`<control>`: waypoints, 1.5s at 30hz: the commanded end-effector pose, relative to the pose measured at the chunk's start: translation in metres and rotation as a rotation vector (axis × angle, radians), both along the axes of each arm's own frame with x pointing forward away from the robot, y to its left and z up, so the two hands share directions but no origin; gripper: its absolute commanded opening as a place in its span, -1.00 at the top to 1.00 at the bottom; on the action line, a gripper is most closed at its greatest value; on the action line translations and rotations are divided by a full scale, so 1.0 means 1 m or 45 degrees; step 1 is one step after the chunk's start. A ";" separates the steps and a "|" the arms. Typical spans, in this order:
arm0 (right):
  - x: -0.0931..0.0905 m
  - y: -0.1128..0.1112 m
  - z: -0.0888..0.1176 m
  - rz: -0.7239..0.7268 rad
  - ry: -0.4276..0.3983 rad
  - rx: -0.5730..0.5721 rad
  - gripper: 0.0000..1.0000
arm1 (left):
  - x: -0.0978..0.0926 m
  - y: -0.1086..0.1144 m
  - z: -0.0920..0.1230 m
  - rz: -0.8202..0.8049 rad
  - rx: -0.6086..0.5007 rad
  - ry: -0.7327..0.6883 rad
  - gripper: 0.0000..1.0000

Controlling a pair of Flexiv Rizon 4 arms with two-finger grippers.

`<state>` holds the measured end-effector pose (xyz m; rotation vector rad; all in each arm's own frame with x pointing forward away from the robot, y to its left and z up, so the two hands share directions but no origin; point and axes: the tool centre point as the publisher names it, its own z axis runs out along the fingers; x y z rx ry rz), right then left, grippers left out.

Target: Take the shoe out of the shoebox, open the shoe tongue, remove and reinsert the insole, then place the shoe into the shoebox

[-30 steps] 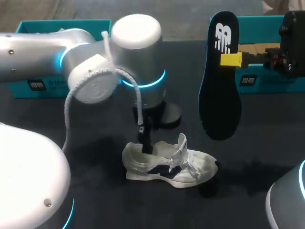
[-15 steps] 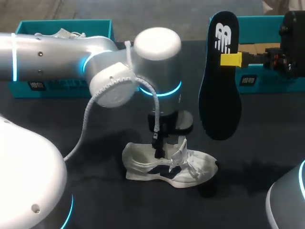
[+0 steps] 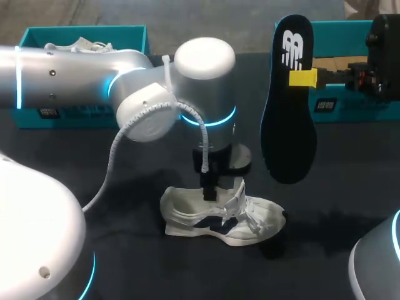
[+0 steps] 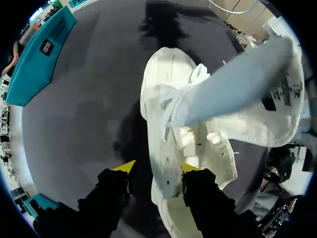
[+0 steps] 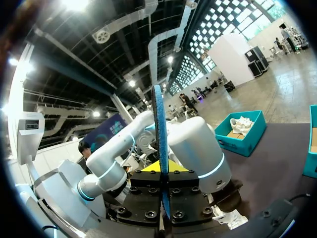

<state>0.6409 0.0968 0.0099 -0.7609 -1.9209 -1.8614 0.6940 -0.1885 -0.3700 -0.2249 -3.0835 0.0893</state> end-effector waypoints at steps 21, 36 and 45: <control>0.000 0.002 0.000 -0.002 0.004 -0.003 1.00 | -0.006 0.021 -0.015 0.041 -0.011 0.024 1.00; 0.000 0.002 0.000 -0.002 0.004 -0.003 1.00 | -0.003 0.026 0.025 -0.173 -0.093 0.002 1.00; 0.000 0.002 0.000 -0.002 0.004 -0.003 1.00 | -0.007 0.032 0.053 -0.470 -0.075 -0.043 1.00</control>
